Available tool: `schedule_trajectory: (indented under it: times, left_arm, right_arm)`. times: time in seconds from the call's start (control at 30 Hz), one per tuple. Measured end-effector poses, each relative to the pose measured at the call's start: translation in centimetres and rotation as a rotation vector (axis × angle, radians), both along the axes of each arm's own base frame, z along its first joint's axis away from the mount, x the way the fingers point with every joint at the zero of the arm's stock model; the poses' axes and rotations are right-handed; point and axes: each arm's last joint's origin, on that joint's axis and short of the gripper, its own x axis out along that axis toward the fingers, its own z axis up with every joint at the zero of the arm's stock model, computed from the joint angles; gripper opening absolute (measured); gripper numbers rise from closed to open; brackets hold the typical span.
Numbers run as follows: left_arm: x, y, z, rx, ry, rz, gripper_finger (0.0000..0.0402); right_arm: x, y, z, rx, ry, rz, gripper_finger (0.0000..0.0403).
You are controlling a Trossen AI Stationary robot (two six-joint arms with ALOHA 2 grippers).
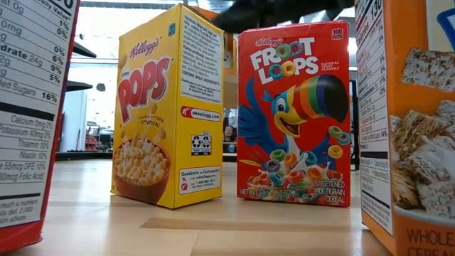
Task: Stack cereal on shelf
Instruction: Put the top orange cereal box on the shelf aligned with the other orange cereal box, then put the orange cereal box on the shelf aligned with the other orange cereal box
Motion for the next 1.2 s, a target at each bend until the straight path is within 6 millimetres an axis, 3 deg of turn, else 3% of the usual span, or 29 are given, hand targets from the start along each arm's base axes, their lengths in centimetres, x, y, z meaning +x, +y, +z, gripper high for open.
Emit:
schedule_trajectory:
  times: [0.23,0.4,0.7,0.9,1.2]
  left_arm:
    - [0.0,0.0,0.0,0.01,0.005,0.005,0.0249]
    - [0.0,0.0,0.0,0.006,0.003,0.004,0.0249]
    - [0.0,0.0,0.0,0.005,0.002,0.0,0.0249]
    - [0.0,0.0,0.0,0.011,0.006,0.0,0.0249]
    - [0.0,-0.1,0.1,-0.002,-0.002,-0.03,0.0249]
  right_arm:
    - [-0.7,-1.0,-0.1,-0.028,0.065,-0.029,0.0031]
    - [-0.7,-1.9,-0.1,-0.029,0.065,-0.054,0.002]
    - [-1.8,-1.5,1.4,0.011,0.043,-0.027,0.0034]
    - [-4.9,1.5,4.1,0.118,0.072,0.159,0.0048]
    - [-8.2,9.8,5.8,0.242,0.193,0.367,0.0057]
